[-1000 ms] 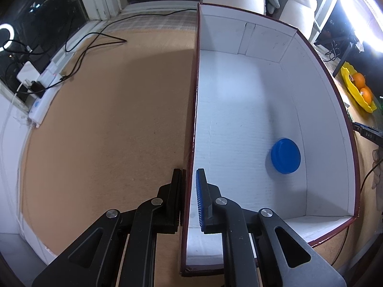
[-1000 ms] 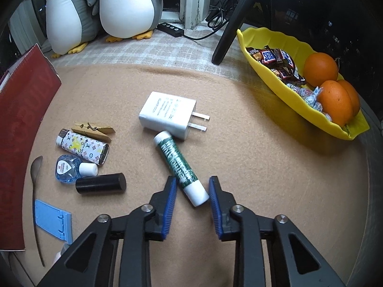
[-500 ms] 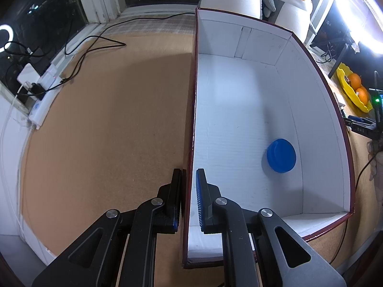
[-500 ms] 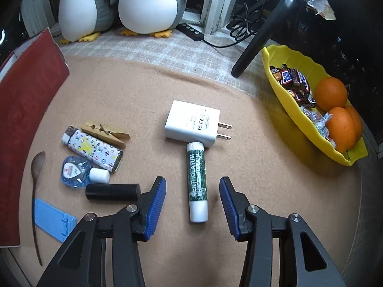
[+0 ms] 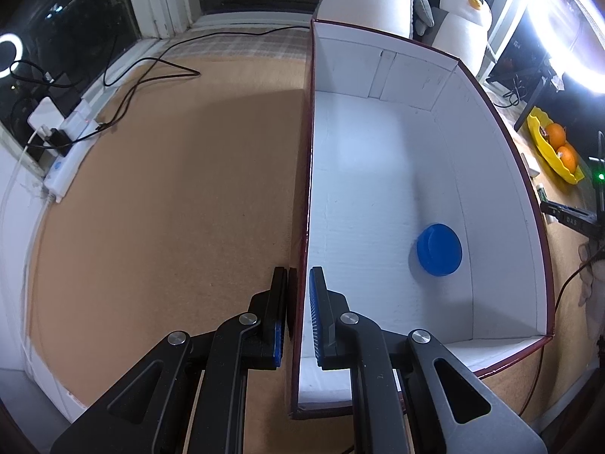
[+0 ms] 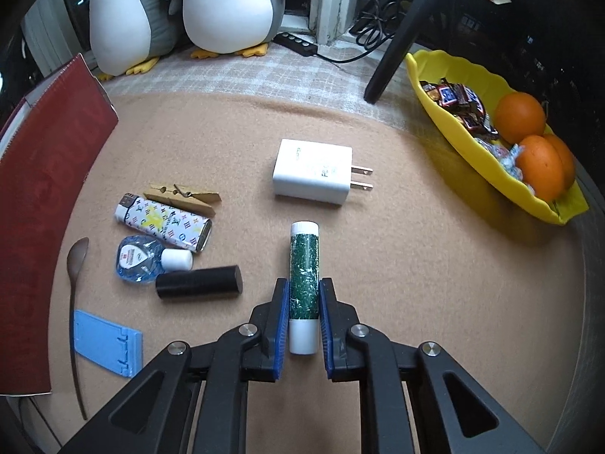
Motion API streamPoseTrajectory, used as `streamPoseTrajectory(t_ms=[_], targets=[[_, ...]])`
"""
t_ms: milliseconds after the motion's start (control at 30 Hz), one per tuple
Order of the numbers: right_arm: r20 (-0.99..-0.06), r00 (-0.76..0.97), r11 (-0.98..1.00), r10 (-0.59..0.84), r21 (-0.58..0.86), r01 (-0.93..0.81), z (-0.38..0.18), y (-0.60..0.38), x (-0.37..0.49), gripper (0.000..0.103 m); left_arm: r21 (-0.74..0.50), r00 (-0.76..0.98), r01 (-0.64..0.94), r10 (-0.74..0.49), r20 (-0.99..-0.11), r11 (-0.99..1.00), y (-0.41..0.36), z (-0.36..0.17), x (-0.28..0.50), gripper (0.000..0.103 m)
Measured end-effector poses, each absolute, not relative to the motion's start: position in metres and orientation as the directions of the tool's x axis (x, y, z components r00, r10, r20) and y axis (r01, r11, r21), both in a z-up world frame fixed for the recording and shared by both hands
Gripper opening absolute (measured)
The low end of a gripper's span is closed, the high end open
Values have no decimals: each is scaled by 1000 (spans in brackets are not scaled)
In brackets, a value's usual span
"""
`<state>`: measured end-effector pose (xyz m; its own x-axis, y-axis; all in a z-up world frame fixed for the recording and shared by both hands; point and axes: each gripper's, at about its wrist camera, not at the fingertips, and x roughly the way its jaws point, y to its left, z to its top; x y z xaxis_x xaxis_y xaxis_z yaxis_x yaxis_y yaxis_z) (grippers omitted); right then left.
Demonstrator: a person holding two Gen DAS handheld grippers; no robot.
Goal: Organize rigid objects
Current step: 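Carry the green tube into the box and release it with the right gripper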
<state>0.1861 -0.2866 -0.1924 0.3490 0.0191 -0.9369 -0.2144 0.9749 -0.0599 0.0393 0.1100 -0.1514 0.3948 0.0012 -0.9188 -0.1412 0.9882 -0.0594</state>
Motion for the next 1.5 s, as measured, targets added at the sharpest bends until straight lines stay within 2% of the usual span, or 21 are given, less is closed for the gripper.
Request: streamPoseTrajectory(t_ms=[367, 733, 1000, 1467, 1500], targets=[[-891, 440, 969, 110, -2, -247, -131, -254, 138, 14, -78, 411, -130, -18, -912, 989, 112, -153, 37, 10], [-836, 469, 902, 285, 69, -425, -77, -153, 85, 14, -83, 419, -104, -32, -907, 991, 111, -153, 36, 10], [-834, 415, 845, 363, 108, -523, -79, -95, 66, 14, -83, 427, -96, -34, -903, 992, 112, -151, 36, 8], [-862, 347, 805, 368, 109, -582, -106, -50, 62, 14, -79, 426, -97, -30, -904, 992, 112, -152, 36, 8], [-861, 352, 804, 368, 105, -585, -106, -48, 61, 19, -79, 426, -98, -30, -904, 992, 112, -152, 36, 8]])
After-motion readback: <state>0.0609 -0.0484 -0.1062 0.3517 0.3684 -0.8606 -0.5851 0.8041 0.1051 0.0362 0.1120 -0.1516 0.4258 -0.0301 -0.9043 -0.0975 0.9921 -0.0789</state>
